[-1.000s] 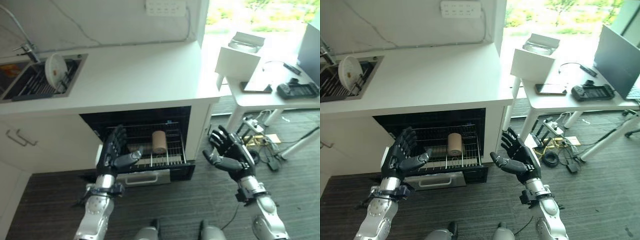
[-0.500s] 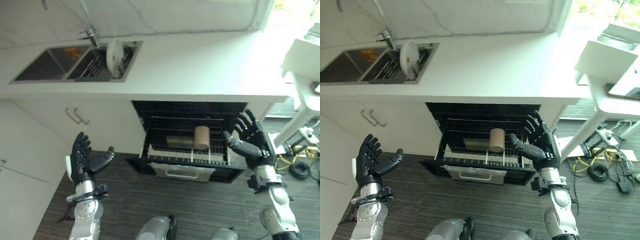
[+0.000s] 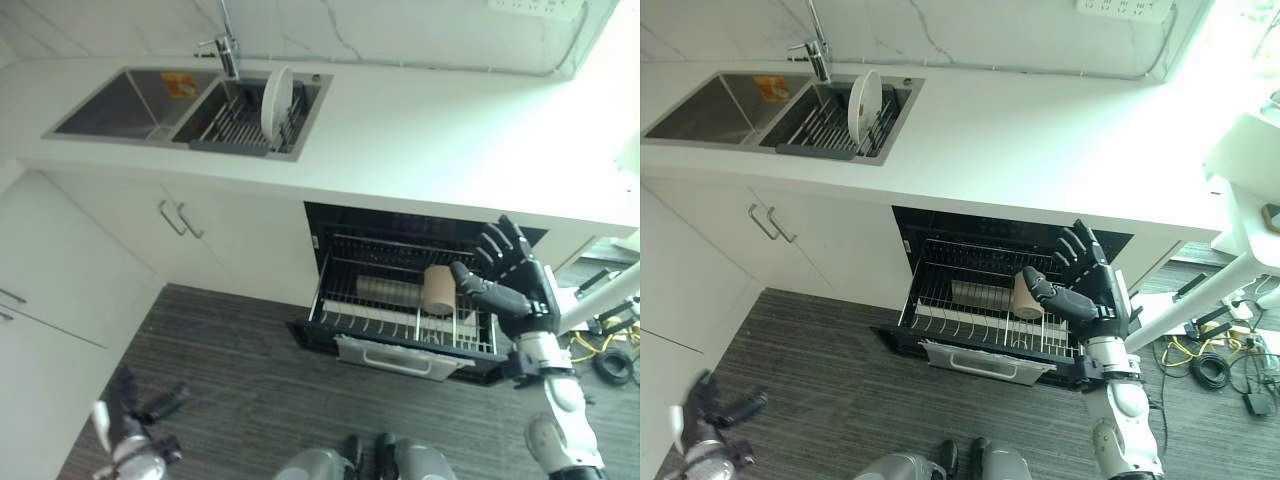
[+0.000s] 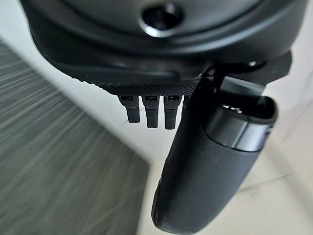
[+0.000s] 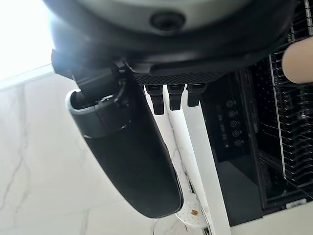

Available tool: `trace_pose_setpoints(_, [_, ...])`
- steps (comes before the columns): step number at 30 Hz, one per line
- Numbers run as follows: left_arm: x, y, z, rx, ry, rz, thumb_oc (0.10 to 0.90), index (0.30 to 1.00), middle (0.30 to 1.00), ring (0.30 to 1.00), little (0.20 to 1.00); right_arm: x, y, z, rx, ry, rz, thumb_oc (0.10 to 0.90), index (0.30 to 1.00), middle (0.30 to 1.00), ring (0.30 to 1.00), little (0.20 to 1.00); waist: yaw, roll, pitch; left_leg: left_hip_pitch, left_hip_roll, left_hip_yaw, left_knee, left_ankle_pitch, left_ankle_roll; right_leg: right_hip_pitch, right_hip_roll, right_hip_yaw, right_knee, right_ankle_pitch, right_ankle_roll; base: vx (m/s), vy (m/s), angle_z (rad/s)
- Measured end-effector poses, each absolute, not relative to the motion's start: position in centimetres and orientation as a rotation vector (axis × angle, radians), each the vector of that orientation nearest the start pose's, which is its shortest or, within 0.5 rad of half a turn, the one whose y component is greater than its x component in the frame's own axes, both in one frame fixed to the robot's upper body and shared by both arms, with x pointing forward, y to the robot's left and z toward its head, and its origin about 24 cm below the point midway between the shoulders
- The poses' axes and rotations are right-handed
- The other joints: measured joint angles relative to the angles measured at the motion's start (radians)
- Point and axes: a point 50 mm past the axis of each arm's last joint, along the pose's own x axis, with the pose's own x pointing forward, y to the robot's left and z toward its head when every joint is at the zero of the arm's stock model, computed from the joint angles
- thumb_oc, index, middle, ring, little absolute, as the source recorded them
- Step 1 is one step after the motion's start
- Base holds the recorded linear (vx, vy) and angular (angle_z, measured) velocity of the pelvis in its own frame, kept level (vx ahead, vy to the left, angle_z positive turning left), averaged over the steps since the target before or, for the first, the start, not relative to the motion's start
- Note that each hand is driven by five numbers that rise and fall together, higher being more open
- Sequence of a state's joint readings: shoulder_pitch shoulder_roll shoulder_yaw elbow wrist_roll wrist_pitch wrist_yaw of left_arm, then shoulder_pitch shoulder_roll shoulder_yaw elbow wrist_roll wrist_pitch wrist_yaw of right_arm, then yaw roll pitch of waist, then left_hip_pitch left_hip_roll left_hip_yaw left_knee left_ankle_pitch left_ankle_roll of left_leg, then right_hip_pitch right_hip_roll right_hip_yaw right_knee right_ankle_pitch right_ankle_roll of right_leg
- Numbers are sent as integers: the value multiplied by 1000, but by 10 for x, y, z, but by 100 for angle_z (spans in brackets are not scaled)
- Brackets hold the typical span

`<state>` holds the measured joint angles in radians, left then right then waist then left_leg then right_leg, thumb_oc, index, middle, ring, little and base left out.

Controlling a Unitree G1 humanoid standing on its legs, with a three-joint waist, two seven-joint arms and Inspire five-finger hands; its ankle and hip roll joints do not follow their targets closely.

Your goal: Place the dishes in the dishwasher.

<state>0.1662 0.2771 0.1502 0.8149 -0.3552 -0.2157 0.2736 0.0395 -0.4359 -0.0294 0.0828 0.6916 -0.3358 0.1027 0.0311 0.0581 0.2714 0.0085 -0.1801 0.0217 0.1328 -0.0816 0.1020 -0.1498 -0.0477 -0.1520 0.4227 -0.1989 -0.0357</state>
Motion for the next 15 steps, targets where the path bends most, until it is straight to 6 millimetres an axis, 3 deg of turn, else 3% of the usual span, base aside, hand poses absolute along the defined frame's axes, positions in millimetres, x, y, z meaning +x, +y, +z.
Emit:
trace_pose_setpoints(1, [105,284,-117,-10,737,686,800,900,900,900,900,240,-250,71,225,-253,-24,800,900,900,900,900,-1,-3,1,5,0,7,-9,0,-41,1,-2,2,-2,9,-13,53,-1,-20])
trace_pose_setpoints(2, [98,272,-127,-38,800,636,800,900,900,900,900,241,-249,70,234,-251,-22,800,900,900,900,900,1,-19,3,1,-7,18,6,21,-134,2,-14,7,-10,10,-29,60,55,-3])
trace_pose_setpoints(3, [101,262,-135,-51,854,558,800,900,900,900,900,243,-249,72,243,-259,-21,800,900,900,900,900,-2,-62,26,-70,-31,60,142,66,-183,5,-63,10,-18,8,-29,81,106,8])
trace_pose_setpoints(5, [98,248,-143,-77,906,493,800,900,900,900,900,244,-248,72,252,-260,-24,800,900,900,900,900,-2,-74,33,-143,14,92,305,-10,-118,47,-68,8,-61,21,-28,130,182,8])
trace_pose_setpoints(6, [93,243,-147,-82,943,449,800,900,900,900,900,245,-243,72,275,-269,-21,800,900,900,900,900,-4,-77,35,-134,66,94,293,-29,-109,70,-63,10,-76,22,-29,108,171,-3])
trace_pose_setpoints(9, [84,233,-155,-152,1026,401,800,900,900,900,900,253,-237,80,278,-302,2,800,900,900,900,900,-6,-64,36,-108,188,56,93,-13,-133,92,-63,26,-89,22,-4,111,277,-6])
trace_pose_setpoints(11, [79,228,-160,-169,1070,392,800,900,900,900,900,260,-237,88,274,-320,1,800,900,900,900,900,-4,-29,37,-155,240,21,125,-1,-151,99,-60,23,-90,10,4,99,258,-3])
trace_pose_setpoints(13, [74,227,-163,-180,1101,386,800,900,900,900,900,263,-238,93,266,-333,5,800,900,900,900,900,-3,-16,39,-184,289,-10,127,18,-181,114,-63,30,-90,1,26,102,267,-13])
trace_pose_setpoints(14, [69,227,-165,-193,1128,392,800,900,900,900,900,264,-238,95,262,-338,3,800,900,900,900,900,0,-11,39,-187,314,-32,120,23,-188,127,-70,39,-89,-7,45,139,490,-20])
trace_pose_setpoints(15, [63,227,-166,-196,1157,395,800,900,900,900,900,264,-242,98,245,-341,-7,800,900,900,900,900,-1,-8,37,-183,341,-58,106,25,-189,136,-94,59,-75,-25,86,120,467,-25])
